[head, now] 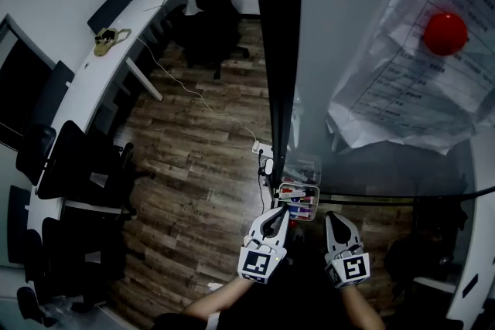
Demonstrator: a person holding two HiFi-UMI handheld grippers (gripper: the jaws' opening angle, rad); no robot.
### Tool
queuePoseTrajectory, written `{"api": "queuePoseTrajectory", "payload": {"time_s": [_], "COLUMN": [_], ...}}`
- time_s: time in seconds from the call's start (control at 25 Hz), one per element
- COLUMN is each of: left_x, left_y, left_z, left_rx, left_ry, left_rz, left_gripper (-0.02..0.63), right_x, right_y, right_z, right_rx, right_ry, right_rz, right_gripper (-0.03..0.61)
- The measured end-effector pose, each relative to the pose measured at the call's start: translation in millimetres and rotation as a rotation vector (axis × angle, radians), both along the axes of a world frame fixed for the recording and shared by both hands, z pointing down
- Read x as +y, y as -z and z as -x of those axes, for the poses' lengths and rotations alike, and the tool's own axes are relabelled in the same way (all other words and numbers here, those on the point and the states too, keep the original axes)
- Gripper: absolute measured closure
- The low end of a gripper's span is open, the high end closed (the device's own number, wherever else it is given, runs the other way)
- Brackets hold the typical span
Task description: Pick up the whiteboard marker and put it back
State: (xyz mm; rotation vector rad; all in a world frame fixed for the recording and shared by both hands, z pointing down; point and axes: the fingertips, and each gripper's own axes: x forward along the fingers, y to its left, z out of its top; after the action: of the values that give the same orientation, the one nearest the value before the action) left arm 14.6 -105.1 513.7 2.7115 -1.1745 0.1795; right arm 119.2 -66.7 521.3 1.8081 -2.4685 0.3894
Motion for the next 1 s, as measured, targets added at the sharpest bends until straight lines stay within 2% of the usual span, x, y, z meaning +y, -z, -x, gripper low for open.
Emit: {"api": "queuePoseTrajectory", "payload": {"time_s": [0.16,0.32,0.64,0.84,1.0], "left_x": [5,10,25,34,41], "left_y": [1,-1,4,15,25], "left_z": [3,9,25,35,41], "left_rx": [0.006,0.000,0.028,0.020,0.062], "left_ry": [-0.015,-0.021,-0.037,-0.055,-0.037], "left_rz": [-0.002,0.001,0.003,-0.030,-0.045], "left_gripper": [0.606,0.606,0.606,0.606,0.606], "right_x": [6,6,28,43,53], "right_y": [-1,15,18,23,31], "right_z": [3,14,35,46,49], "right_rx": [0.008,-0.016,-0.015,-0.008,-0.011], "right_ry": [-0.014,-0.028,-0.044,-0.060,-0.074], "right_rz": [0.004,-0.038,-0.031,-0.029,-0.036], "right_gripper": [0.565,0.565,0.565,0.565,0.565]}}
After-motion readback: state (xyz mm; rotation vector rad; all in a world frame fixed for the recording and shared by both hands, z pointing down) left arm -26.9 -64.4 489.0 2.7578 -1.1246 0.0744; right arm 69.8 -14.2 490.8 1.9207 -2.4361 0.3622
